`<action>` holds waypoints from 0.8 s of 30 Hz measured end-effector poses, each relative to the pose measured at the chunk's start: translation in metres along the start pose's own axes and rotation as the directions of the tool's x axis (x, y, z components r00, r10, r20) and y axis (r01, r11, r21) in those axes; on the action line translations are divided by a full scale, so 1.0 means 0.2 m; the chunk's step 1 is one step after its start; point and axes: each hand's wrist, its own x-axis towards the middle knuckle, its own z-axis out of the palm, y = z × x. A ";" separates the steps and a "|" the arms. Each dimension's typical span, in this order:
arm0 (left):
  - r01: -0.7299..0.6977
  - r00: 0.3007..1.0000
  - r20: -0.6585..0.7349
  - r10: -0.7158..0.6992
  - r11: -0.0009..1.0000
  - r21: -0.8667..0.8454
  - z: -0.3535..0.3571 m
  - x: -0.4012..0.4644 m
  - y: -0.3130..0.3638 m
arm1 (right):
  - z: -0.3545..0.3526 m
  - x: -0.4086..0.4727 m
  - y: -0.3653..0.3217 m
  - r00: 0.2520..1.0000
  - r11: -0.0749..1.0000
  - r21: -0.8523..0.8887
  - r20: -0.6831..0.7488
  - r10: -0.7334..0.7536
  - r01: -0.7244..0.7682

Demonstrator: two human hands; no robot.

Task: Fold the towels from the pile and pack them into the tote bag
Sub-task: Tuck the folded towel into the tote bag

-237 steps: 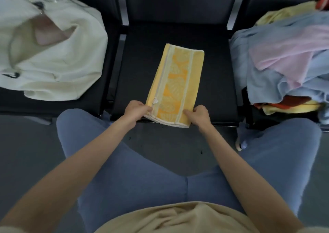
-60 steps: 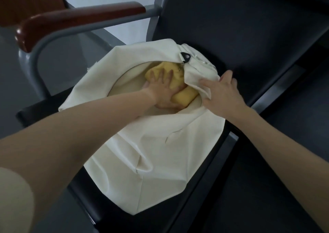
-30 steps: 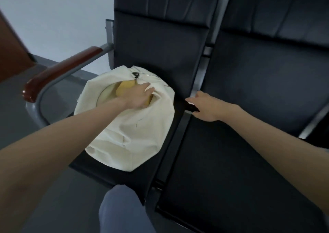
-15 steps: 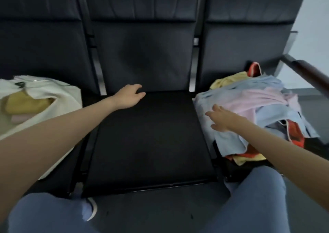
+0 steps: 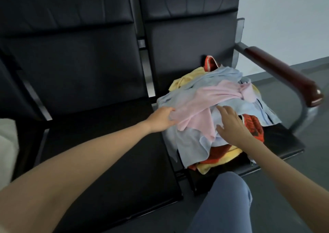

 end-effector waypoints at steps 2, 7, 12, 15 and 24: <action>-0.052 0.998 -0.038 0.052 0.999 0.006 0.08 0.12 0.06 | 0.04 0.02 0.03 0.997 0.986 0.168 -0.072 0.020 -0.007; -0.103 0.972 -0.209 0.105 0.995 0.017 0.23 0.35 0.24 | 0.07 0.08 0.03 0.936 0.803 0.573 -0.165 0.309 -0.164; -0.042 0.942 -0.335 -0.037 0.973 -0.226 0.18 0.48 0.37 | -0.01 0.19 0.09 0.810 0.323 0.915 0.006 0.587 -0.242; -0.109 0.949 -0.301 -0.098 0.792 -0.600 0.03 0.48 0.53 | -0.12 0.30 0.16 0.752 -0.142 0.972 0.235 0.616 -0.187; -0.300 0.923 -0.382 -0.045 0.536 -0.789 -0.30 0.19 0.64 | -0.30 0.48 0.22 0.744 -0.225 0.969 0.223 0.631 -0.099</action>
